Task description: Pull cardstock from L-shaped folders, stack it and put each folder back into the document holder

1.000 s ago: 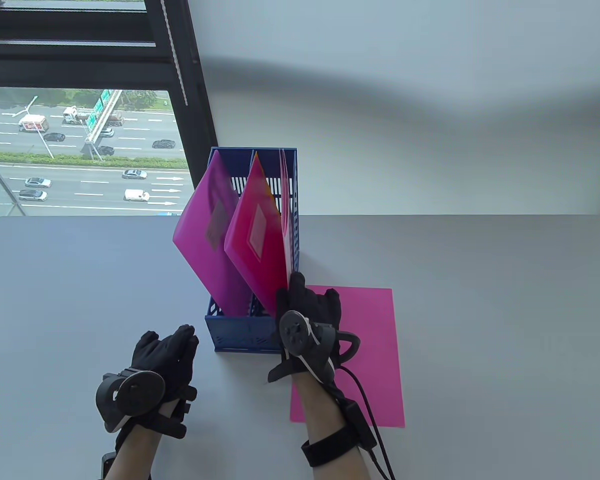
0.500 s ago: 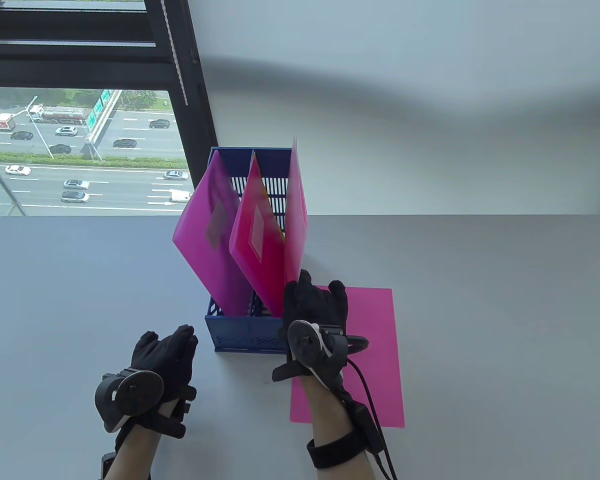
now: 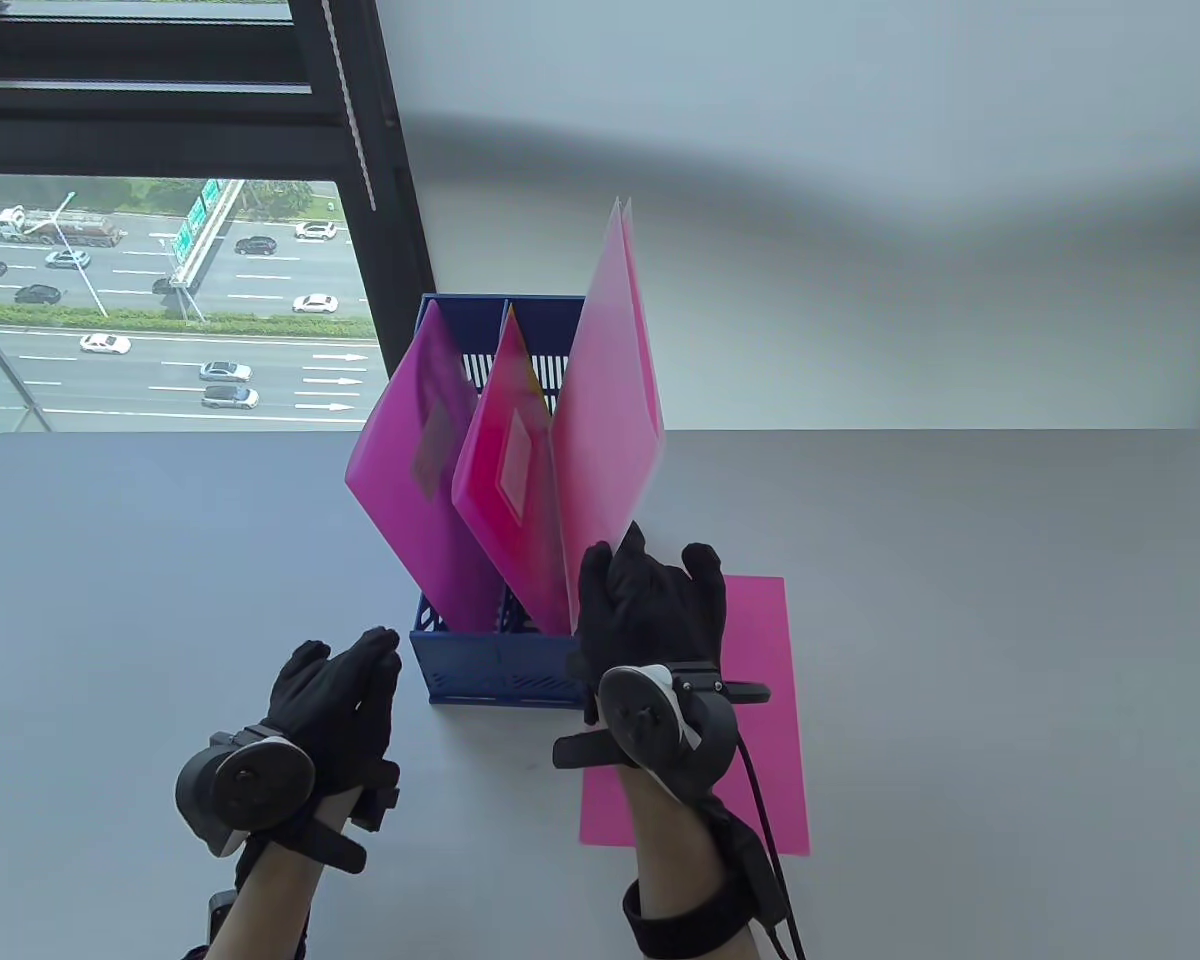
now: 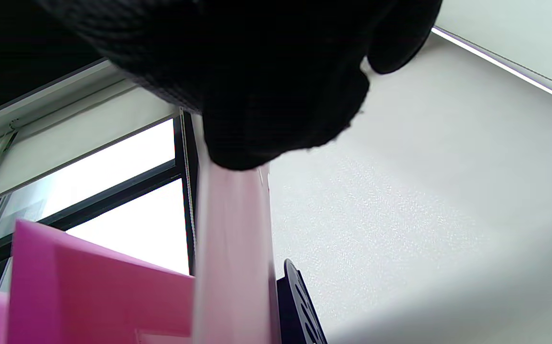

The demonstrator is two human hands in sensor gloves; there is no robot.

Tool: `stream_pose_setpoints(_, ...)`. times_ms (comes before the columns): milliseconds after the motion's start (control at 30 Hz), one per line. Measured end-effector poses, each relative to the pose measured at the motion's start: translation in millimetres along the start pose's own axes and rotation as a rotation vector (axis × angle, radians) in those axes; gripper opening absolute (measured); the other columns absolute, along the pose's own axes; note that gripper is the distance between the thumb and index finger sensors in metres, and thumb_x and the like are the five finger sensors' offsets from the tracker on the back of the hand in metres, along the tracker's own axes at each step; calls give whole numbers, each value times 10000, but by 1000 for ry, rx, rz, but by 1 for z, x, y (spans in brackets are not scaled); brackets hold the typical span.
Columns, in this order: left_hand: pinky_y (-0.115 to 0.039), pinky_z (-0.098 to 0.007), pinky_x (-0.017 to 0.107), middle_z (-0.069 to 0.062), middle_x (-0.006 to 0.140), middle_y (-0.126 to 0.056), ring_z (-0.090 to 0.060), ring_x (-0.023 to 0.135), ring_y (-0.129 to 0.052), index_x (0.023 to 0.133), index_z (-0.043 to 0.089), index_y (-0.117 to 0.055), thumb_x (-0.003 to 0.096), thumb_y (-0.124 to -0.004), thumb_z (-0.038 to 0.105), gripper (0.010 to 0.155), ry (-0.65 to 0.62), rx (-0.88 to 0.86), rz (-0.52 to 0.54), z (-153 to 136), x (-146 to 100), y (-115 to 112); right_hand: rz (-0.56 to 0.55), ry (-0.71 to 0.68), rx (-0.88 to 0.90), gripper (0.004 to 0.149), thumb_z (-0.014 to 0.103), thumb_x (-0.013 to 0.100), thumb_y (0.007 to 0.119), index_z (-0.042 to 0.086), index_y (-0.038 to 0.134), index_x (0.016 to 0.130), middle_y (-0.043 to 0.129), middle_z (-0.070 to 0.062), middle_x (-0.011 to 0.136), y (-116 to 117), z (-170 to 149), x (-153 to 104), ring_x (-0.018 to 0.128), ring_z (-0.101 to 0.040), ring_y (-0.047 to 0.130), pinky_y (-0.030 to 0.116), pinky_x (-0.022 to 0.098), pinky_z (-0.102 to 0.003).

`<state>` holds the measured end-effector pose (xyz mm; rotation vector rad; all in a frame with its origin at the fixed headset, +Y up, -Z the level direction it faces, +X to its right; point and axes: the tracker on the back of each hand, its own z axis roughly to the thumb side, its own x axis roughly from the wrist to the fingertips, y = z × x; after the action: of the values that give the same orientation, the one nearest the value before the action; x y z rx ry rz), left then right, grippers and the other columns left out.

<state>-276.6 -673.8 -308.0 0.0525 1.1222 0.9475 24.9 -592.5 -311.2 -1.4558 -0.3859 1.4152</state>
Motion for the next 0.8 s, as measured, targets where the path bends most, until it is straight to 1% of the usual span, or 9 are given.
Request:
stream_pose_setpoints(100,-654,-593,671,-70,694,-997,-340,488,-1046,898,117,-888,586,-747,424,460,-38,-58,41,22,17,9,-5,9,20,419,482,545,897,158,916,810,1045,88,514,-9,2,4,361,-97,1015,662,711,-434)
stream_pose_setpoints(167,-638,-596,684,-73,741,-977,-347,543,-1034,925,127,-869,586,-754,438,474,-76,-64,28,40,28,11,2,17,51,425,476,540,904,140,924,800,1049,76,500,-14,3,7,343,-102,1017,665,706,-437)
stream_pose_setpoints(267,-601,-603,717,-81,871,-912,-377,696,-981,998,153,-807,579,-778,489,538,-144,-56,-44,63,39,6,28,30,101,427,470,538,909,130,928,796,1053,69,491,-20,7,8,330,-104,1020,670,702,-436)
stream_pose_setpoints(333,-546,-617,744,-103,974,-819,-410,814,-901,1072,148,-707,574,-790,536,637,-155,-46,-137,74,40,-2,41,31,129,428,463,541,909,121,927,797,1056,63,492,-22,11,8,326,-105,1024,674,699,-438)
stream_pose_setpoints(433,-517,-630,754,-117,1021,-770,-430,871,-853,1110,146,-648,564,-797,584,716,-194,-6,-192,86,40,-15,80,36,179,434,460,544,905,107,924,796,1057,64,493,-23,17,7,317,-101,1031,685,693,-435)
stream_pose_setpoints(533,-530,-632,744,-121,988,-806,-433,846,-872,1103,122,-654,559,-801,580,726,-211,50,-141,94,36,-23,120,33,226,447,469,548,896,99,914,799,1056,73,499,-22,25,4,320,-87,1035,693,693,-429)
stream_pose_setpoints(600,-551,-627,731,-141,957,-829,-426,815,-896,1095,101,-657,562,-790,573,724,-210,107,-142,97,36,-26,138,25,245,447,475,552,890,104,911,802,1054,80,502,-21,30,1,322,-80,1036,696,694,-426)
stream_pose_setpoints(733,-641,-605,682,-127,824,-937,-395,663,-994,1027,55,-744,585,-749,509,633,-197,134,-84,94,34,-24,170,5,281,446,484,555,884,112,913,798,1054,89,498,-17,39,-4,319,-73,1036,700,693,-423)
stream_pose_setpoints(800,-662,-598,668,-124,789,-956,-387,625,-1011,1005,33,-760,595,-722,464,595,-197,144,-79,93,34,-23,196,4,306,447,485,559,880,110,909,800,1053,88,502,-14,43,-6,320,-72,1037,700,694,-420)
